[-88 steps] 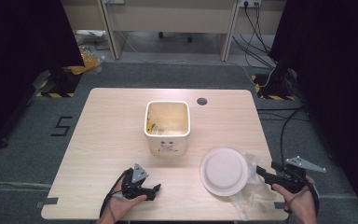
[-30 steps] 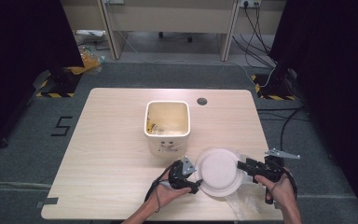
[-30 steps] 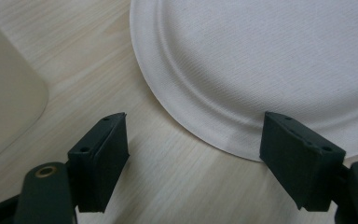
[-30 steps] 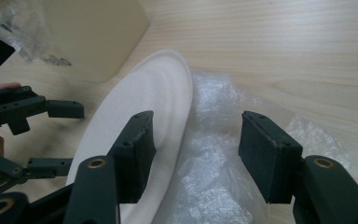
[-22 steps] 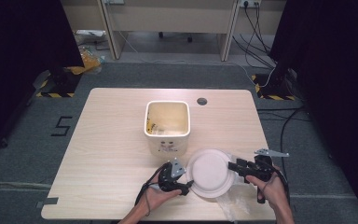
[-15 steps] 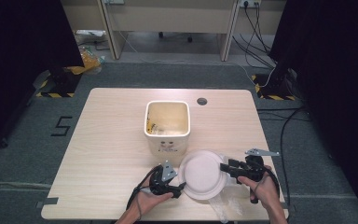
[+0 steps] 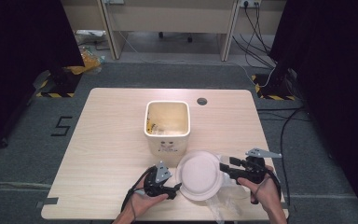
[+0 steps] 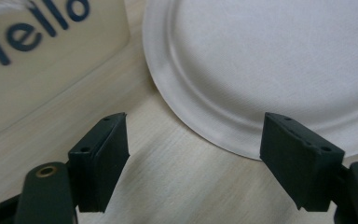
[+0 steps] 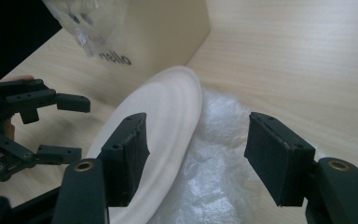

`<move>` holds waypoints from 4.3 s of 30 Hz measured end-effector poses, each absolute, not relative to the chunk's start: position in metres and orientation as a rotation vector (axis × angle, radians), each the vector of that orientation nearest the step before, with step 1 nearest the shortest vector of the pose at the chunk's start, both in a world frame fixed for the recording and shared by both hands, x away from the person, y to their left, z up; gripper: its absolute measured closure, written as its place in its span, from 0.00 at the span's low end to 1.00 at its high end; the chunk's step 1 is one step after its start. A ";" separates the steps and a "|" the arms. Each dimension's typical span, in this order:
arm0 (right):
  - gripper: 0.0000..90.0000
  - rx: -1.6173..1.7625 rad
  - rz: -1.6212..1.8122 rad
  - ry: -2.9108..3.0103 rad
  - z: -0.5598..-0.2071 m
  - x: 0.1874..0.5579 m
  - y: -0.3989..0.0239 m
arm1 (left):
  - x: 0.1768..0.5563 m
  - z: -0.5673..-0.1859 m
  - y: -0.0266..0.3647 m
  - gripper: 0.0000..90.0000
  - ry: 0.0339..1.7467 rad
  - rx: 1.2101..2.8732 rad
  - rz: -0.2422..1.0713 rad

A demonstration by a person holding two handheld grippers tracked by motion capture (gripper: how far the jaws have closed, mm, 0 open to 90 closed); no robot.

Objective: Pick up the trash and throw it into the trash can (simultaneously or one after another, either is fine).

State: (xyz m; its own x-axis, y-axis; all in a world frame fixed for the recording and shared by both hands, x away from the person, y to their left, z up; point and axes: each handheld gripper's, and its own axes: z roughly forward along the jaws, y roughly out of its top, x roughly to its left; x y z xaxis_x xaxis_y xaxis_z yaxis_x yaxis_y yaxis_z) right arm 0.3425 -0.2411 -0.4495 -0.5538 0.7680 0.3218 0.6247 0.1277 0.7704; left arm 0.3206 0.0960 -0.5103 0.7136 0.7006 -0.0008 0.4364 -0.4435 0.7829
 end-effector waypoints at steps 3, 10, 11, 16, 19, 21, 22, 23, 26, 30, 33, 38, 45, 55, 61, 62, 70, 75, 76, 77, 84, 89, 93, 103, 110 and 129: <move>0.43 1.370 1.395 2.232 -0.444 0.342 -0.242 | 0.325 -0.511 0.102 0.26 0.902 2.109 0.432; 0.46 1.347 1.387 2.291 -0.448 0.347 -0.231 | 0.330 -0.519 0.102 0.25 0.937 2.137 0.440; 0.46 1.347 1.387 2.291 -0.448 0.347 -0.231 | 0.330 -0.520 0.102 0.25 0.942 2.130 0.433; 0.48 1.333 1.377 2.337 -0.451 0.349 -0.223 | 0.329 -0.520 0.100 0.25 0.947 2.131 0.438; 0.48 1.320 1.390 2.349 -0.450 0.347 -0.220 | 0.328 -0.520 0.098 0.25 0.944 2.128 0.439; 0.49 1.313 1.403 2.356 -0.447 0.345 -0.218 | 0.326 -0.521 0.095 0.25 0.939 2.121 0.434; 0.49 1.307 1.399 2.359 -0.446 0.344 -0.217 | 0.326 -0.521 0.095 0.25 0.936 2.123 0.439; 0.49 1.296 1.384 2.358 -0.445 0.344 -0.216 | 0.326 -0.520 0.094 0.25 0.938 2.124 0.439; 0.48 1.324 1.335 2.334 -0.444 0.350 -0.217 | 0.324 -0.520 0.093 0.25 0.936 2.127 0.457; 0.49 1.347 1.314 2.363 -0.451 0.355 -0.216 | 0.324 -0.520 0.093 0.25 0.936 2.131 0.455; 0.50 1.322 1.324 2.394 -0.452 0.355 -0.210 | 0.324 -0.520 0.093 0.25 0.938 2.132 0.456; 0.51 1.200 1.360 2.419 -0.436 0.346 -0.190 | 0.323 -0.520 0.091 0.25 0.944 2.125 0.451; 0.56 1.181 1.396 2.449 -0.435 0.349 -0.178 | 0.323 -0.520 0.091 0.25 0.940 2.124 0.462; 0.79 1.170 1.573 2.445 -0.433 0.336 -0.189 | 0.324 -0.521 0.095 0.24 0.910 2.130 0.378; 0.86 1.210 1.732 2.425 -0.433 0.334 -0.201 | 0.314 -0.516 0.109 0.25 0.908 2.108 0.343; 0.88 1.212 1.770 2.428 -0.433 0.334 -0.201 | 0.313 -0.516 0.113 0.25 0.916 2.109 0.350; 0.93 1.159 1.980 2.392 -0.418 0.328 -0.200 | 0.305 -0.516 0.168 0.25 1.029 2.070 0.417; 0.93 1.117 2.066 2.352 -0.406 0.324 -0.204 | 0.307 -0.517 0.184 0.25 1.073 2.057 0.448; 0.93 1.089 2.096 2.329 -0.398 0.322 -0.206 | 0.308 -0.516 0.188 0.25 1.084 2.061 0.463; 0.93 1.089 2.096 2.329 -0.398 0.322 -0.206 | 0.308 -0.516 0.188 0.25 1.084 2.061 0.463; 0.93 1.038 2.122 2.285 -0.374 0.328 -0.209 | 0.312 -0.522 0.190 0.22 1.101 2.069 0.480; 0.93 1.019 2.124 2.266 -0.359 0.336 -0.211 | 0.314 -0.523 0.191 0.18 1.116 2.068 0.470; 0.93 1.015 2.149 2.240 -0.342 0.344 -0.213 | 0.314 -0.523 0.191 0.17 1.116 2.070 0.470; 0.93 0.993 2.173 2.230 -0.315 0.367 -0.206 | 0.314 -0.523 0.191 0.16 1.114 2.070 0.469; 0.93 1.014 2.171 2.238 -0.303 0.393 -0.191 | 0.314 -0.523 0.191 0.16 1.114 2.070 0.469; 0.93 1.158 2.165 2.253 -0.320 0.468 -0.145 | 0.314 -0.523 0.191 0.16 1.114 2.074 0.465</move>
State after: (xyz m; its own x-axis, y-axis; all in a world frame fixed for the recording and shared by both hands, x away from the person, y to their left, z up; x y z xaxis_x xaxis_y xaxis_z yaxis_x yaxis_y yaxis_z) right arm 0.4678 -0.1449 -0.3197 -0.7424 0.3428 0.5756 0.5888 -0.0758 0.8047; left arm 0.3139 0.1911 -0.5228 0.5604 0.8279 -0.0224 0.5658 -0.3630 0.7403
